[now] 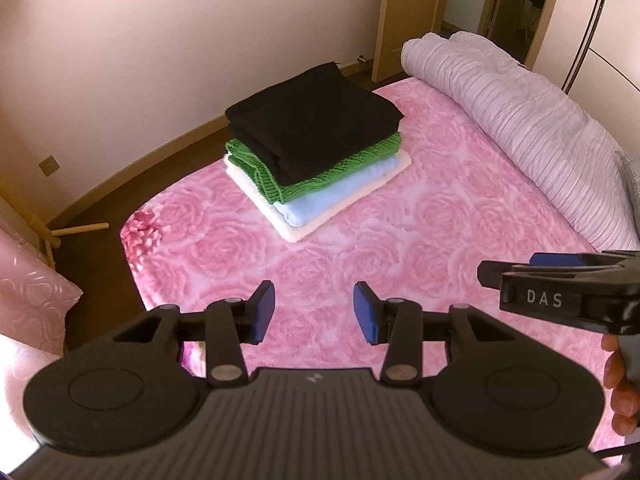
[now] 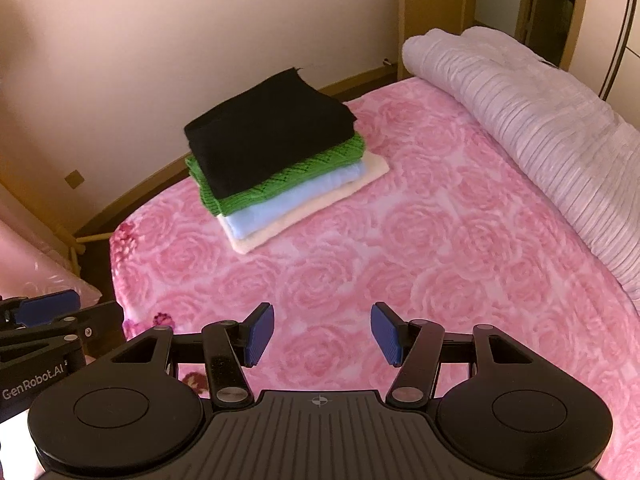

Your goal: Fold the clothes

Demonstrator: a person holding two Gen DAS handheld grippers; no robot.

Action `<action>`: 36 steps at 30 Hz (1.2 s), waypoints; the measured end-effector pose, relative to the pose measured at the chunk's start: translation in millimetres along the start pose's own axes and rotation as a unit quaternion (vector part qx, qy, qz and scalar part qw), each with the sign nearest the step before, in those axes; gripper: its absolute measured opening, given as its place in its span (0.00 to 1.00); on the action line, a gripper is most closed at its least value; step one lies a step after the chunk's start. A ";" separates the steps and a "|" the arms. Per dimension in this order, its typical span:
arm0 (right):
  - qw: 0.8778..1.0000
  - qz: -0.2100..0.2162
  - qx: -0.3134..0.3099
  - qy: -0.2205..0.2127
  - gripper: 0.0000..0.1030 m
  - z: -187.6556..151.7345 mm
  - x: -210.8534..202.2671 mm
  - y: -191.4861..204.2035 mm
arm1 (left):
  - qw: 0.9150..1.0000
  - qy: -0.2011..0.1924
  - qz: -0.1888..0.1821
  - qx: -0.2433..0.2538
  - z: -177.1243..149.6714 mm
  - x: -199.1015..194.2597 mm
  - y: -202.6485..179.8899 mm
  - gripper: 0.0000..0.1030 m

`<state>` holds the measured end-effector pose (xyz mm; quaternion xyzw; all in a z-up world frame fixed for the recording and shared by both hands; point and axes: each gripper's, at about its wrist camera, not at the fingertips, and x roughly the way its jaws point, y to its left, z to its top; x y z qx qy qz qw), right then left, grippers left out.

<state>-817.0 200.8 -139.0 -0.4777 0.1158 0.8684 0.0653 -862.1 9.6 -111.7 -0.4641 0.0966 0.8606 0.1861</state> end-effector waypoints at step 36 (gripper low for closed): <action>0.999 -0.016 0.022 0.027 0.56 45.8 58.0 -14.9 | 0.999 0.014 -0.023 0.024 38.9 60.6 0.4 0.38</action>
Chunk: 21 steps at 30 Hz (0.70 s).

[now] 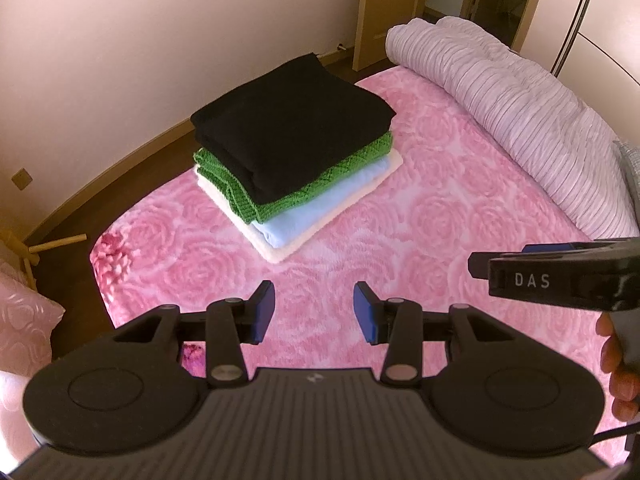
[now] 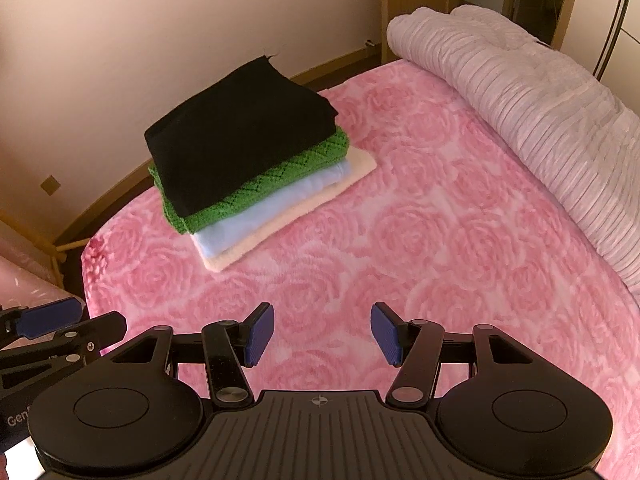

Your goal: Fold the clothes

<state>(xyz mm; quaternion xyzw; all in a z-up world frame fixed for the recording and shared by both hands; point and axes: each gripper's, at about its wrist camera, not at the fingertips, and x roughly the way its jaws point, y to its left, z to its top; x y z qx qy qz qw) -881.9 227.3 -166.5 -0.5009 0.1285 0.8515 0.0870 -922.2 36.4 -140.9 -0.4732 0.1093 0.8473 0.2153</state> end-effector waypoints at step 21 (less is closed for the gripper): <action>1.000 -0.002 0.010 0.011 0.56 15.2 21.5 -0.8 | 1.000 0.003 0.005 0.004 19.5 28.0 8.2 0.38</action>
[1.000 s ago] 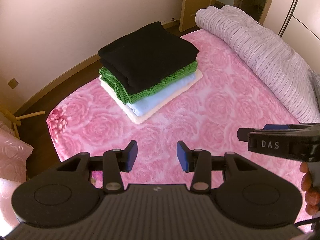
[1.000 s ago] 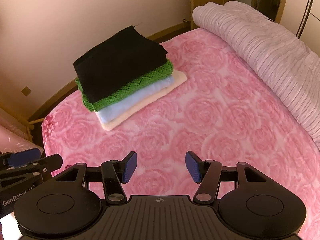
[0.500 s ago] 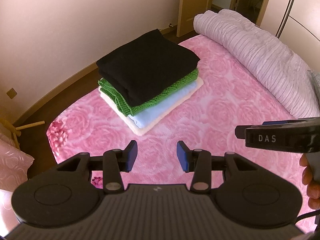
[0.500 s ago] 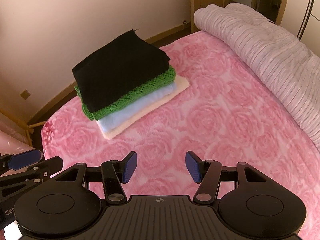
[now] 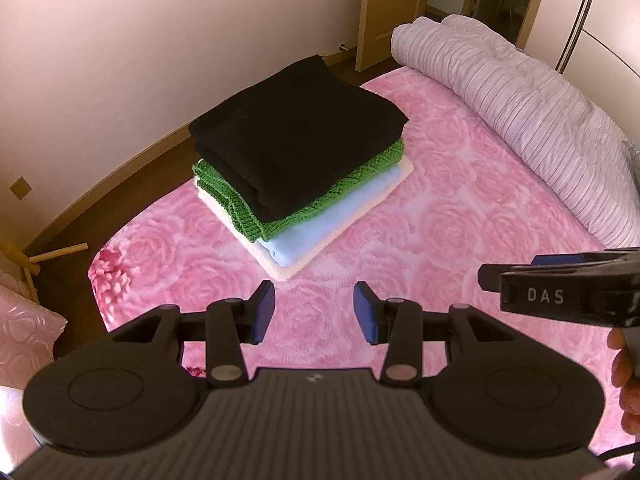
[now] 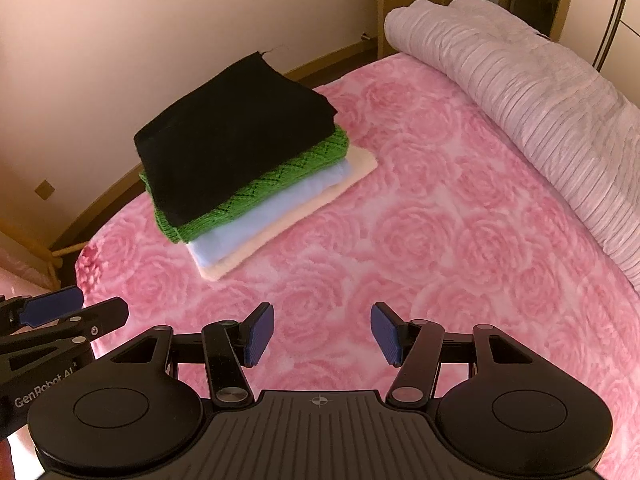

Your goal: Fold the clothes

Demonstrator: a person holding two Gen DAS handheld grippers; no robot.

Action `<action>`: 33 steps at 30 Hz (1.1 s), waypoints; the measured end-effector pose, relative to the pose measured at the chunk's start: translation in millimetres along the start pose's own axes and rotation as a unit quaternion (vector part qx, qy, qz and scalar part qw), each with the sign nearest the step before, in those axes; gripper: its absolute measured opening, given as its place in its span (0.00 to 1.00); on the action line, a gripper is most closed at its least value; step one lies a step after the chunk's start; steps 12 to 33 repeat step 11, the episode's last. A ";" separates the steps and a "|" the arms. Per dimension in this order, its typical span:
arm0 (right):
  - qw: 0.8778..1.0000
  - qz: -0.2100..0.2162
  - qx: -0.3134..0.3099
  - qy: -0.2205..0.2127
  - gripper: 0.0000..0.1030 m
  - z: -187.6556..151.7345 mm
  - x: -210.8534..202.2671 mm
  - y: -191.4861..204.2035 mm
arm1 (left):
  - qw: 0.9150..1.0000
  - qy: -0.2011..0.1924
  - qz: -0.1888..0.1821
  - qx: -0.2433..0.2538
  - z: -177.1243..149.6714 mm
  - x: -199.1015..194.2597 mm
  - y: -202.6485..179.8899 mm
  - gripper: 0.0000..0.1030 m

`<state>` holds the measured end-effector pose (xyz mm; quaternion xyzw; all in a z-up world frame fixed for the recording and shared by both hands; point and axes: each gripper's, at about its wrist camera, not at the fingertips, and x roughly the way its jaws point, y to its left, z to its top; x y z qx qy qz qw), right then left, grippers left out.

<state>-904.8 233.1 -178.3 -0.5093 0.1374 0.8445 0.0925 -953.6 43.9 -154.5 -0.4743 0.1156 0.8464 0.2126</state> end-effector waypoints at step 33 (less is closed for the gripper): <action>1.000 0.001 0.004 -0.008 0.56 1.6 -6.1 3.7 | 1.000 -0.023 0.003 0.000 4.4 -0.6 6.4 0.38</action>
